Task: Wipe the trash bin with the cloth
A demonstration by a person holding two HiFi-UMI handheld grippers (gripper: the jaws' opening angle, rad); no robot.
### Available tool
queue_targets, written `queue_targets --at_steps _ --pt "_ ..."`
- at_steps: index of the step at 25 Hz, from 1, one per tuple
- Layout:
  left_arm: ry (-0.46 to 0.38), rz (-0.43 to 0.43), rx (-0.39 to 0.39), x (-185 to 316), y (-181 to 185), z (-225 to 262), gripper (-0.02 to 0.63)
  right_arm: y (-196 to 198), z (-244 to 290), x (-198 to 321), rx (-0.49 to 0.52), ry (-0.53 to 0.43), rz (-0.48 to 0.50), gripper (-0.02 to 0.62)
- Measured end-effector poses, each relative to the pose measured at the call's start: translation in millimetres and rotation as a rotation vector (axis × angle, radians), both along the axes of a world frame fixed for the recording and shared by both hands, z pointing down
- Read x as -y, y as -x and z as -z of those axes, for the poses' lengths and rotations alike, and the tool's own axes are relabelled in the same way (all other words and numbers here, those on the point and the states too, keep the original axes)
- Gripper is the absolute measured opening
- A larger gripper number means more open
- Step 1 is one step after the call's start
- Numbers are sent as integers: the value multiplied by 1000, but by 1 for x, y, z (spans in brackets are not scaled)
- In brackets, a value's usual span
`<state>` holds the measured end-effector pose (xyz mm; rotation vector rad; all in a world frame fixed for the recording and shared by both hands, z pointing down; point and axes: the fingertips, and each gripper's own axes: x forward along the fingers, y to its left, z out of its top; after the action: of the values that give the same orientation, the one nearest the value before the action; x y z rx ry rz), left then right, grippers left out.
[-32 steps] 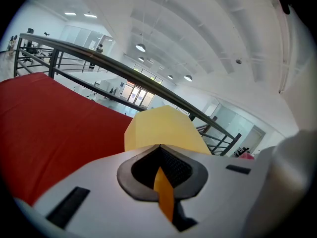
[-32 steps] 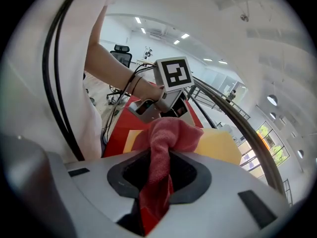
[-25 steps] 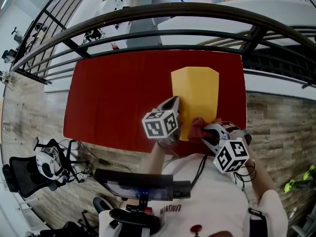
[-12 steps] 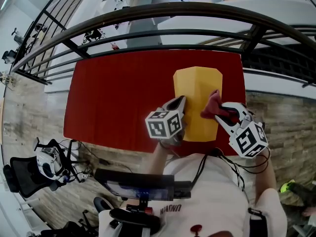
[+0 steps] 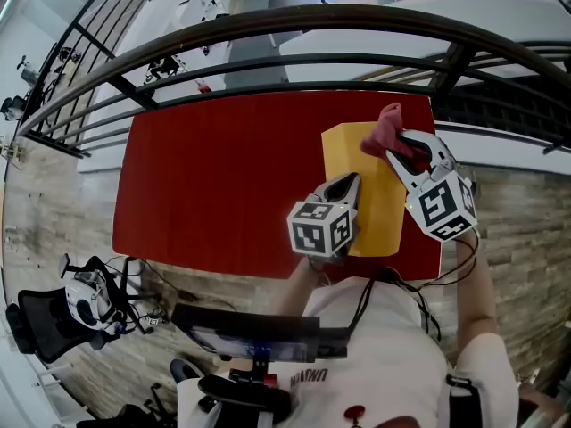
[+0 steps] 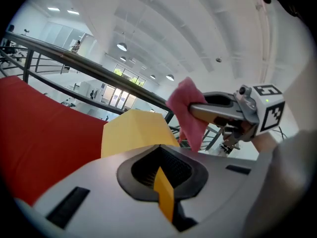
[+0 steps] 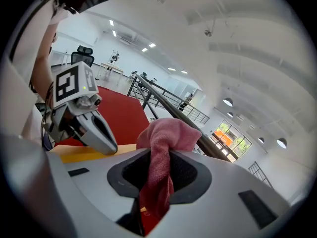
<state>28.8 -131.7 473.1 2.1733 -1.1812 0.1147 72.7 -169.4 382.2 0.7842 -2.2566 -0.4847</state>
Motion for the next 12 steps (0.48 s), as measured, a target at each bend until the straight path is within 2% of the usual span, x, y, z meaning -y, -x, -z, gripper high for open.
queue_targets --at_steps 2,6,10,12 --pt "-7 -21 16 1 -6 1 3 11 -2 14 -23 -6 1 97" --pt "-19 -64 34 -2 -18 3 3 26 -24 35 -135 5 16 97" --pt "-8 -99 36 -6 -29 3 3 21 -54 49 -269 47 20 97" --pt "5 -109 24 -8 -31 0 3 16 -63 52 -270 68 27 97"
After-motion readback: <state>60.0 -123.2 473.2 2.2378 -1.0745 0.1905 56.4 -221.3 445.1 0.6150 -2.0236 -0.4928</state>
